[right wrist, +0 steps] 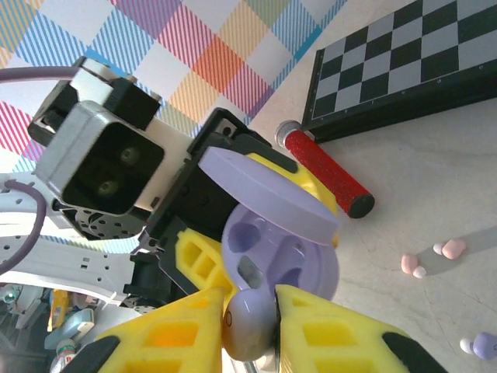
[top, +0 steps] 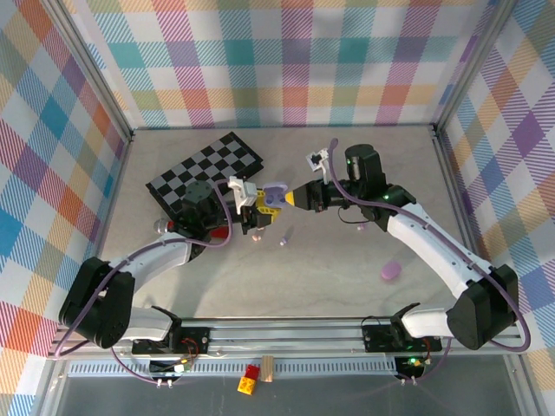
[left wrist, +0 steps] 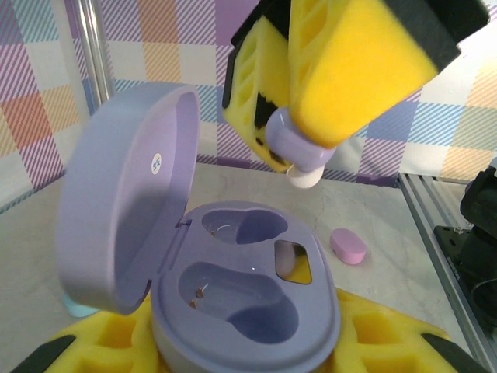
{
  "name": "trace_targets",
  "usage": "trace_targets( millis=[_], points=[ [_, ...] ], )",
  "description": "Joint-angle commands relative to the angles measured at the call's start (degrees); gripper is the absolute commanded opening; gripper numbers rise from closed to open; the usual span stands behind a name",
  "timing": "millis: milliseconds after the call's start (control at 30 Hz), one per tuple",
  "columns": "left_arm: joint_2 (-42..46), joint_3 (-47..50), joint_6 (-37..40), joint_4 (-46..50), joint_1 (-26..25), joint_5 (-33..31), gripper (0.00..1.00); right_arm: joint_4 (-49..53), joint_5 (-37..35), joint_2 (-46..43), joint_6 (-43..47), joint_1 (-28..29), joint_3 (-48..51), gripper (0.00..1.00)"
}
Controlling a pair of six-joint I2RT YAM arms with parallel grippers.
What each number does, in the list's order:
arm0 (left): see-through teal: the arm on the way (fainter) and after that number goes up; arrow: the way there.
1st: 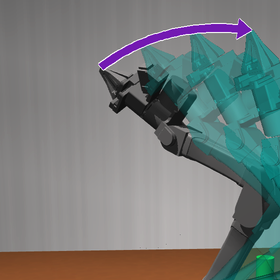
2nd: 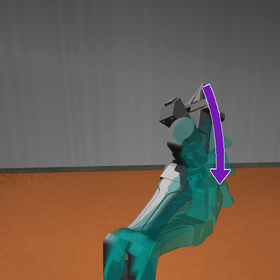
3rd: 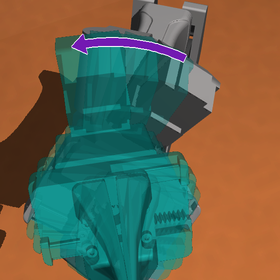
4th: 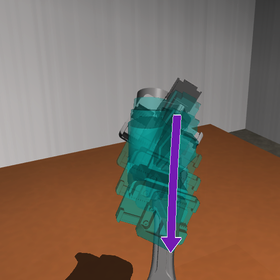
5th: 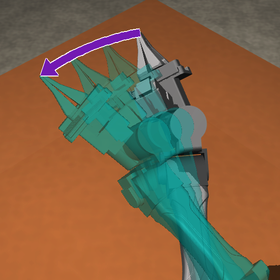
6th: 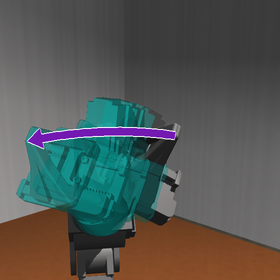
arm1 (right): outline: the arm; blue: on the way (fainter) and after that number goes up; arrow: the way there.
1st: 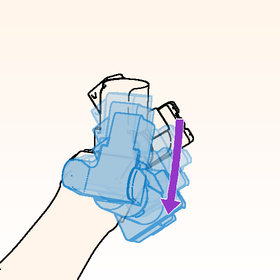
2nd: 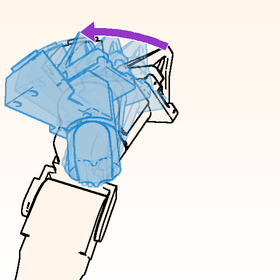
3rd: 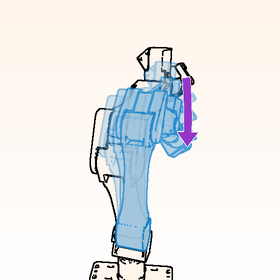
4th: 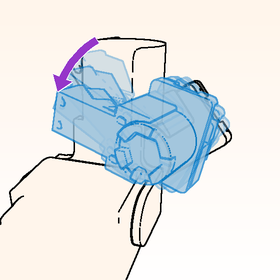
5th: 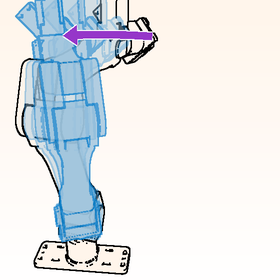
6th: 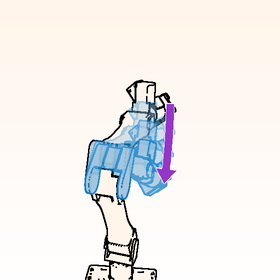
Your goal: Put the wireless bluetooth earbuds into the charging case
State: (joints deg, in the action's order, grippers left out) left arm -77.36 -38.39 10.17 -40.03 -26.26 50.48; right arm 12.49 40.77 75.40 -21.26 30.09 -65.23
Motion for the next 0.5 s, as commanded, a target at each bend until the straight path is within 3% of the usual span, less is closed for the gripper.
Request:
trace_targets(
  millis=[0,467],
  points=[
    [-0.9,-1.7,1.2,0.4,-1.0,1.5,0.32,-0.1,0.8,-0.1,3.1,0.7,-2.5,0.20],
    [-1.3,-2.7,1.0,1.5,-1.8,2.3,0.32,1.9,-2.6,3.4,6.3,2.1,-3.7,0.20]
  ],
)
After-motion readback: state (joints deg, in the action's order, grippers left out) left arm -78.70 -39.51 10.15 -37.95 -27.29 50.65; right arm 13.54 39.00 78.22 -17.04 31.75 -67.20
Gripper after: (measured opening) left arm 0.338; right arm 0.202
